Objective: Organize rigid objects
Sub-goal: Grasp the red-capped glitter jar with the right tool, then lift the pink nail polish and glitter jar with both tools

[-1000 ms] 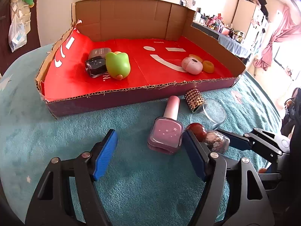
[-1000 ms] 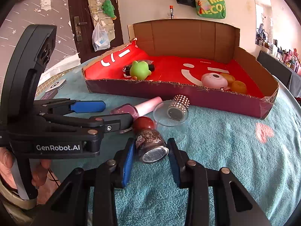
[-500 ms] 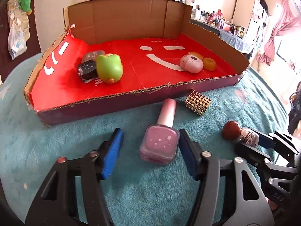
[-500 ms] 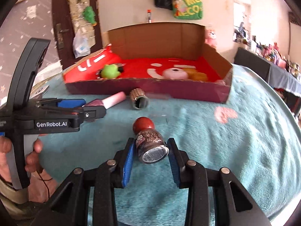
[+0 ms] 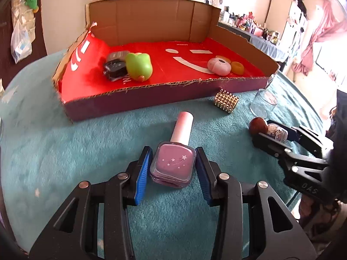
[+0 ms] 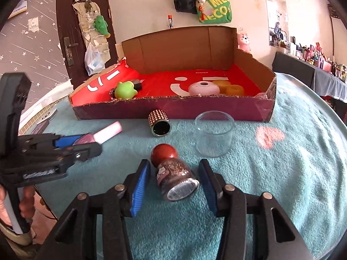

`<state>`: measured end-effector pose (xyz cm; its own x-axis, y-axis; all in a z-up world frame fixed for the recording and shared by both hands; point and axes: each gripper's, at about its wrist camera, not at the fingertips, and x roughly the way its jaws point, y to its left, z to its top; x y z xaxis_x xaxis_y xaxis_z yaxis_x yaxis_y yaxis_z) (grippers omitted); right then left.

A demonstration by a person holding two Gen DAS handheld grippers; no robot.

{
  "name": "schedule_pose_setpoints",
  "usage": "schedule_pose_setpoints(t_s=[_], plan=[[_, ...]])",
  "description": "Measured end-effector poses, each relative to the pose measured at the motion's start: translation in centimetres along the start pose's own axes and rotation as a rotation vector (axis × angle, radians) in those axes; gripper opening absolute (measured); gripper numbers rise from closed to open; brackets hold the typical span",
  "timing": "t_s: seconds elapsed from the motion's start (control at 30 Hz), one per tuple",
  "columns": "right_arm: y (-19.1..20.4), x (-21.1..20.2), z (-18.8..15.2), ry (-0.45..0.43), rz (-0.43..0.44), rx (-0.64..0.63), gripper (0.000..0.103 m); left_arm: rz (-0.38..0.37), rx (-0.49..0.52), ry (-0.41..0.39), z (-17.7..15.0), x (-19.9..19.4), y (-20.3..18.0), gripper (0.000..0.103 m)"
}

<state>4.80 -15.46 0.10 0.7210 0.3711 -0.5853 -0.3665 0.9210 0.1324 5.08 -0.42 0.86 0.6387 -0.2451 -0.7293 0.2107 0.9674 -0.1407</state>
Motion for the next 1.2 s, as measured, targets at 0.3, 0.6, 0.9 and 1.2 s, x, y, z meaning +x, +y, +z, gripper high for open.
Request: schedule_pose_setpoints(t_s=[0.3,0.6,0.9,1.2], plan=[[0.8,0.5,-0.1,-0.006,-0.019,-0.04,0.057,0.0,-0.002,-0.012,0.3,0.8,-1.0,0.057],[1.1,0.5,-0.2,-0.002,-0.06,-0.061,0.044,0.014,-0.019,-0.031,0.2,0.6,-0.4,0.038],[1.1,-0.1,-0.1,0.009,-0.047,-0.05,0.035,0.002,-0.029,-0.032,0.1,0.2,-0.2,0.037],[2.1,-1.1,0.3,-0.011,0.012,-0.05,0.034,-0.023,-0.033,-0.039,0.0,-0.4,-0.4,0.037]])
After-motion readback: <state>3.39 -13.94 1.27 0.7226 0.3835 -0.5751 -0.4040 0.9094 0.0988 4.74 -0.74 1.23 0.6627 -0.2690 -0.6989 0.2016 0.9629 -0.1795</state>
